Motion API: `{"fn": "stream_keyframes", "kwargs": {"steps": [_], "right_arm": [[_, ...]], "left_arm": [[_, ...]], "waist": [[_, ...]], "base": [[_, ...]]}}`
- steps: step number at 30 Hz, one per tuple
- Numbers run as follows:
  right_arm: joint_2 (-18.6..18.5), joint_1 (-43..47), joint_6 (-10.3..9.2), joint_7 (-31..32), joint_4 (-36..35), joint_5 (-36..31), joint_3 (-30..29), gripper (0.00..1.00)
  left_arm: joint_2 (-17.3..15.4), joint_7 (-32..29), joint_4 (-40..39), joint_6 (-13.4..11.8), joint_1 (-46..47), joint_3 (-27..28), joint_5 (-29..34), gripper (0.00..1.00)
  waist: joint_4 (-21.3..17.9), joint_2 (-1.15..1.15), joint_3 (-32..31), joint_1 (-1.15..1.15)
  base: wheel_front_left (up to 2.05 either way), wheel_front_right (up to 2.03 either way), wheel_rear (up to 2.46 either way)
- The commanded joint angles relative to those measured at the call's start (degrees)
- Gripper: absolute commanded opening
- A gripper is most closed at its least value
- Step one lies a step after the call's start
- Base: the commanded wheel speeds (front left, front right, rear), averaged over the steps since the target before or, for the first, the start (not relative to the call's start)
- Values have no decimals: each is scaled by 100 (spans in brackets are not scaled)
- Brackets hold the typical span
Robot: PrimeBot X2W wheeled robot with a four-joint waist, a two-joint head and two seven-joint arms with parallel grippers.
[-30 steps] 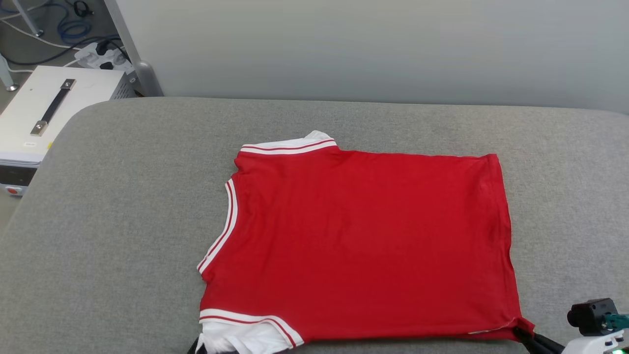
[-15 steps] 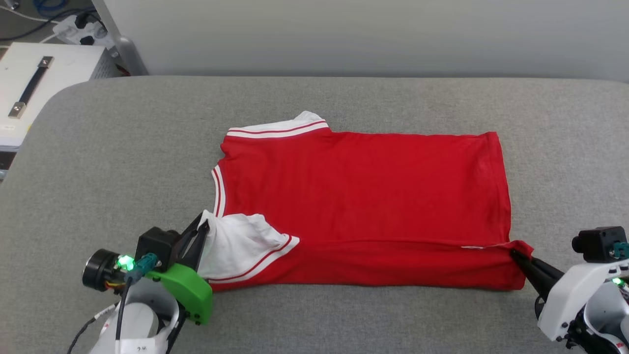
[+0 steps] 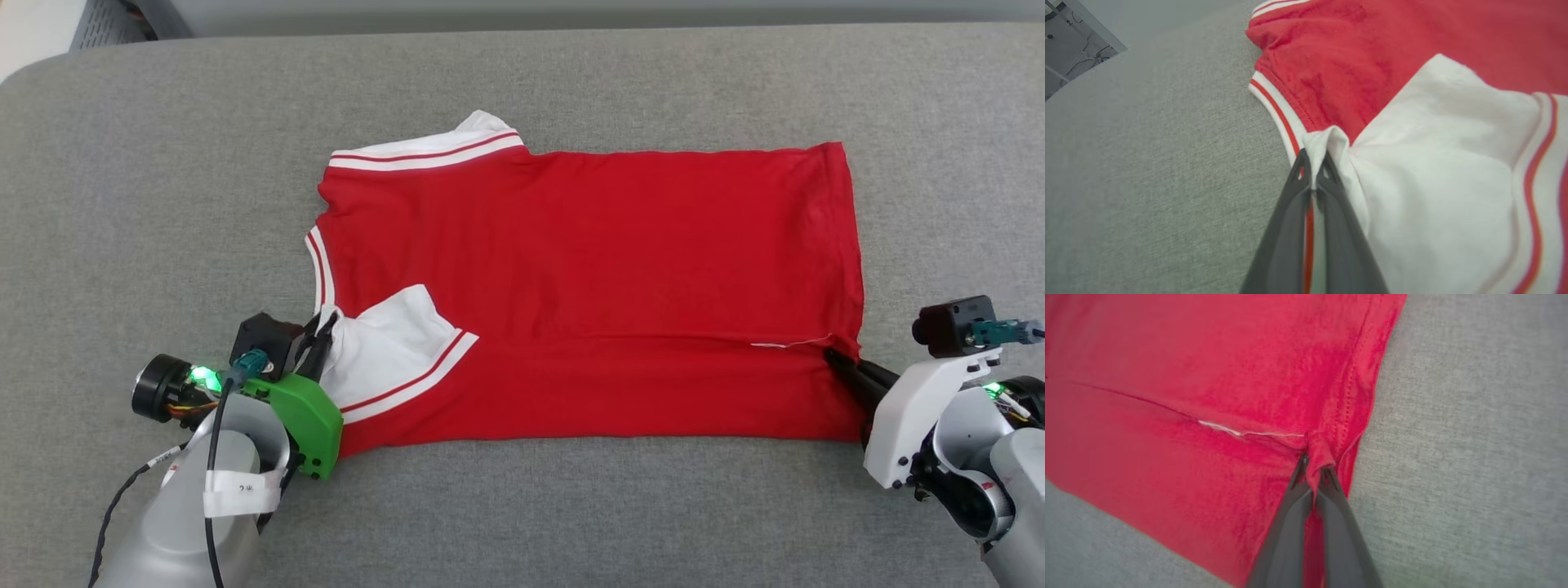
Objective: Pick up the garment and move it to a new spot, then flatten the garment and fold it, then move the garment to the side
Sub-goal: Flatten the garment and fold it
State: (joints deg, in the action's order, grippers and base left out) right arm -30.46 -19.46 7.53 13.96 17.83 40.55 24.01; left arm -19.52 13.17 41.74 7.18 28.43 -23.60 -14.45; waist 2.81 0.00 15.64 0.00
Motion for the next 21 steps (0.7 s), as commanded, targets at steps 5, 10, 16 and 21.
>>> {"fn": "stream_keyframes", "kwargs": {"steps": [5,10,16,21], "right_arm": [[65,-221,-4,-124,393,28,303,0],[39,-266,-4,-379,493,142,371,32],[-97,-146,-4,-719,315,167,273,100],[-181,93,-4,-877,38,141,62,100]], "left_arm": [[151,134,553,27,254,-208,-119,0],[157,174,715,29,299,-266,-364,16],[-44,181,514,30,385,-300,-617,100],[-350,24,226,30,494,-619,-922,100]], "waist": [[-21,0,74,0],[2,0,-91,0],[93,0,-340,0],[152,0,-573,0]], "base": [[0,0,0],[0,0,0],[0,0,0],[0,0,0]]}}
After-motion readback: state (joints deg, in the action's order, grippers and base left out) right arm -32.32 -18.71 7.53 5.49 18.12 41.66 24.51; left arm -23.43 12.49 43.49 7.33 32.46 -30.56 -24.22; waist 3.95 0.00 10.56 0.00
